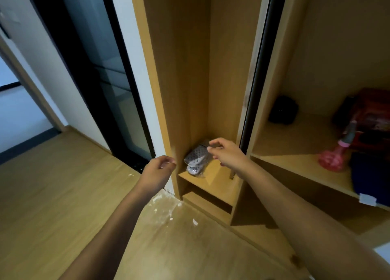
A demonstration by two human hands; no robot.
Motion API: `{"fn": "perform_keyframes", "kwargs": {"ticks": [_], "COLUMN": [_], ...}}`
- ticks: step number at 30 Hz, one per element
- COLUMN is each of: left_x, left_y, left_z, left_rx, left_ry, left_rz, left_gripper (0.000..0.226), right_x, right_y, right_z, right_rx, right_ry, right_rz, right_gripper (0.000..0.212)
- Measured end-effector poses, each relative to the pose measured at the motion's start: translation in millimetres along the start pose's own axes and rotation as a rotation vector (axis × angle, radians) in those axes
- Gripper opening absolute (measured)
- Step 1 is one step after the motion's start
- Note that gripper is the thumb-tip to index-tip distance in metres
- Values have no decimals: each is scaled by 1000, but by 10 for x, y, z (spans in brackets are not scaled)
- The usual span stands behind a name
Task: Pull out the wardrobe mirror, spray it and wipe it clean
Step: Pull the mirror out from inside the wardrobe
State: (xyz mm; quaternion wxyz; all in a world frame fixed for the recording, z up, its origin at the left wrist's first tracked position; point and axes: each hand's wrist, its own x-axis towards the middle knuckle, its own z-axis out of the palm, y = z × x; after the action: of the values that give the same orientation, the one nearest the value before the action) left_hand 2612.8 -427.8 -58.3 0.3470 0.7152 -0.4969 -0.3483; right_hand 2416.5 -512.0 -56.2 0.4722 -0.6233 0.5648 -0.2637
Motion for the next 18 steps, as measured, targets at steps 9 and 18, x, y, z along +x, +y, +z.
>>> {"fn": "perform_keyframes", "kwargs": {"ticks": [9, 18], "left_x": [1149, 1870], "left_y": [276, 525], "left_z": [12, 134], "left_rx": [-17, 12], "left_ry": [-290, -607], "left_rz": [139, 314], "left_gripper": [13, 17], "right_x": [500, 616], "right_y": [-243, -451], "right_z": [-210, -256], "right_rx": [-3, 95], "right_ry": [229, 621], "right_rz": [123, 177], "right_gripper": [38, 34]}}
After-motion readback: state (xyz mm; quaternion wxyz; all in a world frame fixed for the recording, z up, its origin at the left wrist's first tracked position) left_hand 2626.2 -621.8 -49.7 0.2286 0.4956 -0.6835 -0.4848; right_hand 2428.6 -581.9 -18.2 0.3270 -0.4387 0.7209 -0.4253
